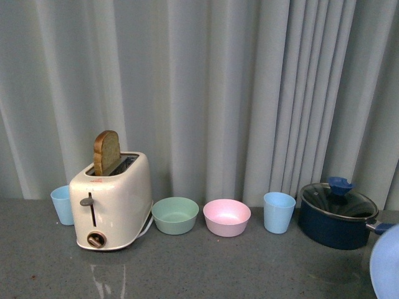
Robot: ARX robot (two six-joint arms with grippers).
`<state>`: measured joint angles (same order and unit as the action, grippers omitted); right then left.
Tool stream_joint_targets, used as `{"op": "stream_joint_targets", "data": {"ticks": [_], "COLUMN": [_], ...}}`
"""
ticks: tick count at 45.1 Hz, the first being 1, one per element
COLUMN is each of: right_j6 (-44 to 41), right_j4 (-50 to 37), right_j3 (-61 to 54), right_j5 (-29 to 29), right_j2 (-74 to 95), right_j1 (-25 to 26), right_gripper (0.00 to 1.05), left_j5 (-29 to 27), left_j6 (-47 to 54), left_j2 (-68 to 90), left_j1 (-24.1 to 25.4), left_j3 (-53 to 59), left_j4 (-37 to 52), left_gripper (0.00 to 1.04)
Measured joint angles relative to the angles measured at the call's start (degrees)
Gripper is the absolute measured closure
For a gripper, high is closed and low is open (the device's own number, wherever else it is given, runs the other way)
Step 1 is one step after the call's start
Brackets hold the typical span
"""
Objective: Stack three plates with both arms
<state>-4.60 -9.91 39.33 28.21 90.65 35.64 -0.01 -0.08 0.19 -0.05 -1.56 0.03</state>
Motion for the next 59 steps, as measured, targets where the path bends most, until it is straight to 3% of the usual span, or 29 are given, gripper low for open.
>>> {"op": "stream_joint_targets", "data": {"ticks": [14,31,59], "right_j6": [8.59,6.6,7.06], "right_j4": [-1.55,0.52,-2.47], "right_j3": [4.07,3.74,1.38], "right_j5": [-4.0,-6.93,-7.65], "right_j2": [-0.63,4.2,9.81], "right_j1": [-18.91,-38.6,-45.16], "right_gripper": [1.01,1.01,1.01], "left_j5": [0.0,0.0,0.0], "left_j6": [0.02,0.0,0.0], "left_j2": [0.0,0.0,0.0], "left_j1": [0.0,0.0,0.0], "left_j3": [0.0,0.0,0.0], "left_j4": [0.0,0.0,0.0], "left_gripper": [0.07,0.07,0.07]}}
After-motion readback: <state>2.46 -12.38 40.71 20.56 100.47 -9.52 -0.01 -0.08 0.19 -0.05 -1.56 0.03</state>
